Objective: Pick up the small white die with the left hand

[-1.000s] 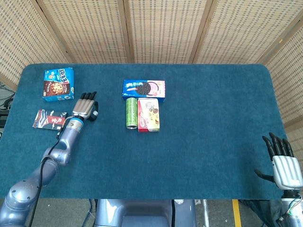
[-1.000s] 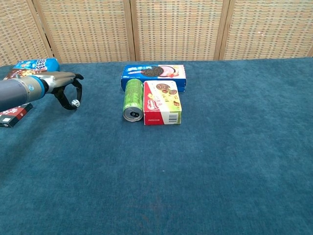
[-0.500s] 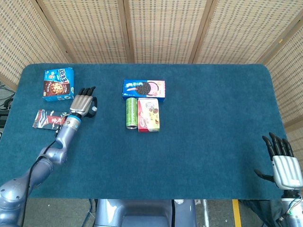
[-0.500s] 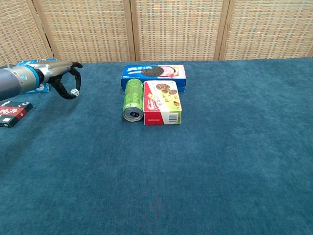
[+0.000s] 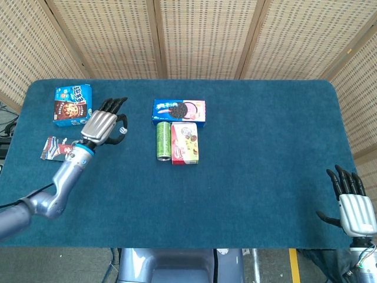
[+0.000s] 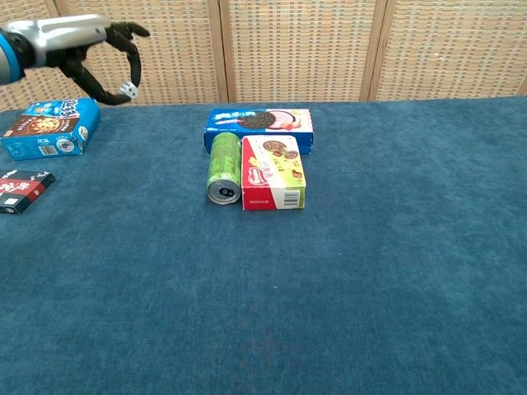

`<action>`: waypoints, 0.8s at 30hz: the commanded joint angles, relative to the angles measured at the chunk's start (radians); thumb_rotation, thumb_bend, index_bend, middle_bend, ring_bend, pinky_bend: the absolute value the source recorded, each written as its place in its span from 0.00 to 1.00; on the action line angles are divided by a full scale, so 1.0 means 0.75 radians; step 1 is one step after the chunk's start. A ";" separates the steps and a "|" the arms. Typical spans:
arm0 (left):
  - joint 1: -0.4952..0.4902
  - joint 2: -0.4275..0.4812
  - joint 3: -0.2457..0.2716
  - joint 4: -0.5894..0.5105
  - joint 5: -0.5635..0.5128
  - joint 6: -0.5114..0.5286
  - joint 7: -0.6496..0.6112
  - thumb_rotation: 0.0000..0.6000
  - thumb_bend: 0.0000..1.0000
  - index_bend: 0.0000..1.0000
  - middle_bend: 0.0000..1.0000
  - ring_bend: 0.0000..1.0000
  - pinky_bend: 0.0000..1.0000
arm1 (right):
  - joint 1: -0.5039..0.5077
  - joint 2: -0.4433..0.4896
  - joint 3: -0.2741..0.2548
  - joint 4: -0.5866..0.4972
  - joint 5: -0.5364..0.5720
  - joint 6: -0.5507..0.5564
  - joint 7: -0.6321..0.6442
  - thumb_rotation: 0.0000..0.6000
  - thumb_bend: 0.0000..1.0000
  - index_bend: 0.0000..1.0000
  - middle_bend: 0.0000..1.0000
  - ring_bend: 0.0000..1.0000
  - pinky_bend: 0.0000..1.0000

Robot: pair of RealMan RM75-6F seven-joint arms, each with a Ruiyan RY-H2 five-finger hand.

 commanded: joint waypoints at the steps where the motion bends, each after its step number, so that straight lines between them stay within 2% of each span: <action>1: 0.097 0.260 -0.050 -0.344 -0.028 0.163 0.121 1.00 0.35 0.56 0.00 0.00 0.00 | 0.000 0.000 0.001 -0.002 0.002 0.000 -0.001 1.00 0.00 0.00 0.00 0.00 0.00; 7: 0.137 0.366 -0.060 -0.507 -0.014 0.244 0.157 1.00 0.34 0.56 0.00 0.00 0.00 | -0.002 0.000 0.001 -0.005 0.003 0.002 -0.004 1.00 0.00 0.00 0.00 0.00 0.00; 12: 0.132 0.383 -0.052 -0.546 -0.046 0.255 0.215 1.00 0.33 0.55 0.00 0.00 0.00 | -0.002 0.001 0.001 -0.005 0.002 0.003 -0.002 1.00 0.00 0.00 0.00 0.00 0.00; 15: 0.127 0.381 -0.046 -0.551 -0.062 0.243 0.213 1.00 0.32 0.45 0.00 0.00 0.00 | -0.002 0.001 0.001 -0.003 0.002 0.001 -0.001 1.00 0.00 0.00 0.00 0.00 0.00; 17: 0.123 0.377 -0.043 -0.547 -0.067 0.240 0.216 1.00 0.32 0.32 0.00 0.00 0.00 | -0.002 0.001 0.001 -0.004 0.003 0.000 0.000 1.00 0.00 0.00 0.00 0.00 0.00; 24: 0.112 0.363 -0.033 -0.535 -0.084 0.239 0.214 1.00 0.31 0.24 0.00 0.00 0.00 | -0.001 0.002 0.001 -0.003 0.004 -0.002 0.003 1.00 0.00 0.00 0.00 0.00 0.00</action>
